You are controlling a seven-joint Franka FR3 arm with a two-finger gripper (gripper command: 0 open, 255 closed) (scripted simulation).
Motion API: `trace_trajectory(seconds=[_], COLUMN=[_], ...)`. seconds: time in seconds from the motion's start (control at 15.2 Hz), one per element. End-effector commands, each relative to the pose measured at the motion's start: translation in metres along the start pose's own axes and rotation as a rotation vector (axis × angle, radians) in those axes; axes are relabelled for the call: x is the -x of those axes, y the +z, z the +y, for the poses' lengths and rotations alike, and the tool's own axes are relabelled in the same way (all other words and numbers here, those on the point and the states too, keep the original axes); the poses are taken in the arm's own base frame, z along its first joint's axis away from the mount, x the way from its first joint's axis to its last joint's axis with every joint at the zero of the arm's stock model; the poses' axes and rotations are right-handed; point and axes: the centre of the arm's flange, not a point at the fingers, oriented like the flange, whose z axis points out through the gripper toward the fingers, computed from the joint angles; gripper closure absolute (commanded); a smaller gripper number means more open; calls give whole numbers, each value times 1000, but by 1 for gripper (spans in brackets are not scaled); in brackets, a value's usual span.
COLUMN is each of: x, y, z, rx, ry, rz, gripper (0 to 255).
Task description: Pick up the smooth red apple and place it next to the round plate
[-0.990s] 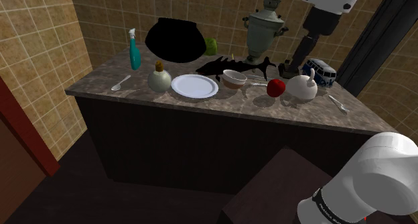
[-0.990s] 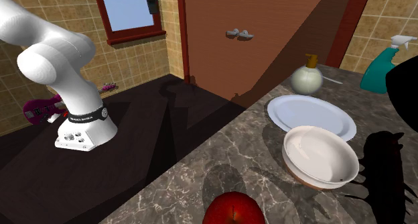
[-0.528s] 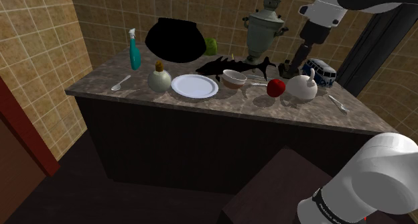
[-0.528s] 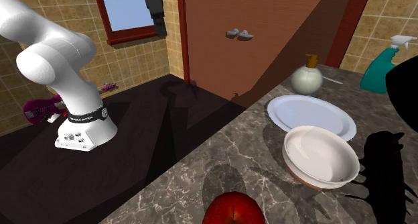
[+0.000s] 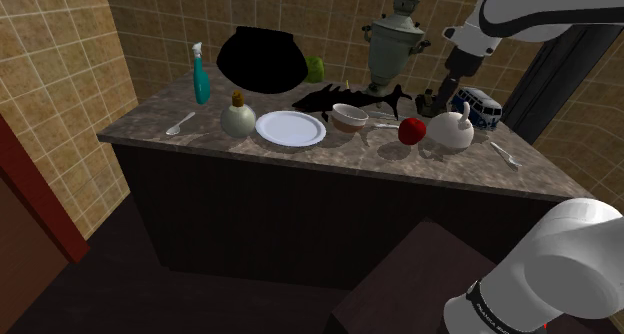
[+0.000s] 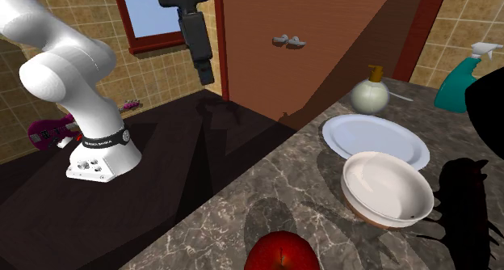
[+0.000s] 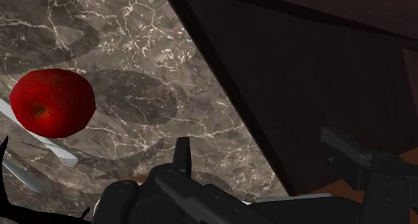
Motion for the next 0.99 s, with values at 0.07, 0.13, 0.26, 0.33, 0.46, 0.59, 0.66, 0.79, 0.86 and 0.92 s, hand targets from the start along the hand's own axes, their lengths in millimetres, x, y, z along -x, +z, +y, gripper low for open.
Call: trace_trajectory(seconds=[0.07,0.13,0.26,0.33,0.46,0.59,0.66,0.79,0.86,0.92], x=[1,1,1,0,-1,-2,-2,-4,-5,-6], y=[16,21,32,37,48,59,64,75,80,85], z=[35,47,71,83,107,131,143,166,178,190], rx=[3,3,4,5,6,6,7,8,8,9], ry=[-20,-27,-39,-45,-58,-70,-76,-89,-95,-101], rz=[5,7,11,12,16,19,21,25,26,28], gripper=[0,0,0,0,0,0,0,0,0,0])
